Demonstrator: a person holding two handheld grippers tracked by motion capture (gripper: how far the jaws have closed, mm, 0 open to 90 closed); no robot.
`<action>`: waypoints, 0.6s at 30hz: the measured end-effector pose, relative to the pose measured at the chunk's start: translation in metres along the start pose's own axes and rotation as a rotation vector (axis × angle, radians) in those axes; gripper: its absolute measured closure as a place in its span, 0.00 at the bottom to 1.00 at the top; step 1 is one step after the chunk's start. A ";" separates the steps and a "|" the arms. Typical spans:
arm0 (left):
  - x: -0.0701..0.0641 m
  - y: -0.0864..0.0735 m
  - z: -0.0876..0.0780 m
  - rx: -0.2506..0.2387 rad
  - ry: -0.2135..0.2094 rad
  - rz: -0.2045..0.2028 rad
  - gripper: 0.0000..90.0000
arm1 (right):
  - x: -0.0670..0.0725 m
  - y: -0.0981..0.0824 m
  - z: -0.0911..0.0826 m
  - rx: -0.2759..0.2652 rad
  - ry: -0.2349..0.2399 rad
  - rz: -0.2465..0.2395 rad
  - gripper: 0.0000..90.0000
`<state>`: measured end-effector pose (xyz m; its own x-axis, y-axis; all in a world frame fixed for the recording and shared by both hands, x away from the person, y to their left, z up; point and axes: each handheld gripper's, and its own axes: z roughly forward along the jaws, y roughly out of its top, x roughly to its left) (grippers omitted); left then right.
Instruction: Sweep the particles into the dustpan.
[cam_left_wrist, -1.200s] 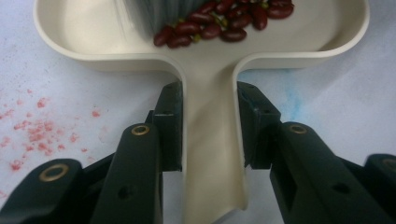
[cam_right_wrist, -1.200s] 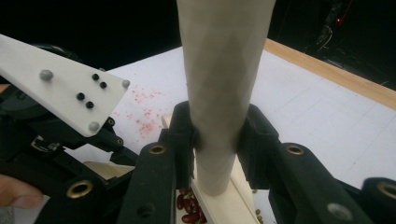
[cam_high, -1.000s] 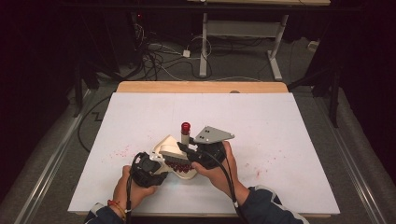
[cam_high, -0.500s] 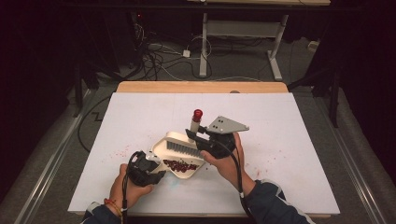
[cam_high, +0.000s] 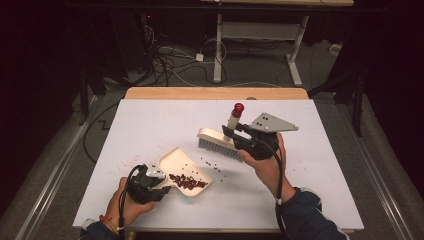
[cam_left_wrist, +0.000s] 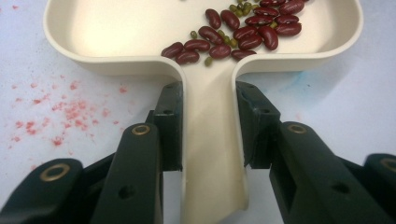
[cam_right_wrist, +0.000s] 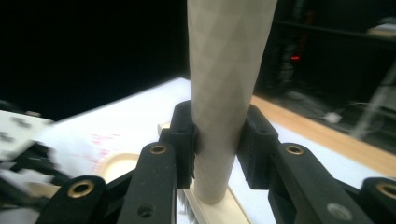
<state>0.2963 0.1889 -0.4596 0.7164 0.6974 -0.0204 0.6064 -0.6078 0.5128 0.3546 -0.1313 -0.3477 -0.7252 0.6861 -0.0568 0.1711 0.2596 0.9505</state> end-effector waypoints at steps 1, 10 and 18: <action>-0.001 -0.001 0.000 0.002 -0.001 0.006 0.71 | -0.003 -0.001 -0.002 0.010 -0.031 -0.010 0.78; -0.009 -0.003 0.002 0.005 -0.017 0.044 0.71 | -0.025 -0.018 -0.006 0.066 -0.145 -0.030 0.78; -0.017 -0.004 0.005 0.024 -0.029 0.068 0.71 | -0.037 -0.036 0.003 0.123 -0.194 -0.018 0.78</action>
<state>0.2834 0.1776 -0.4655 0.7658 0.6430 -0.0110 0.5634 -0.6626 0.4935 0.3768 -0.1640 -0.3802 -0.5893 0.7953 -0.1421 0.2480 0.3454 0.9051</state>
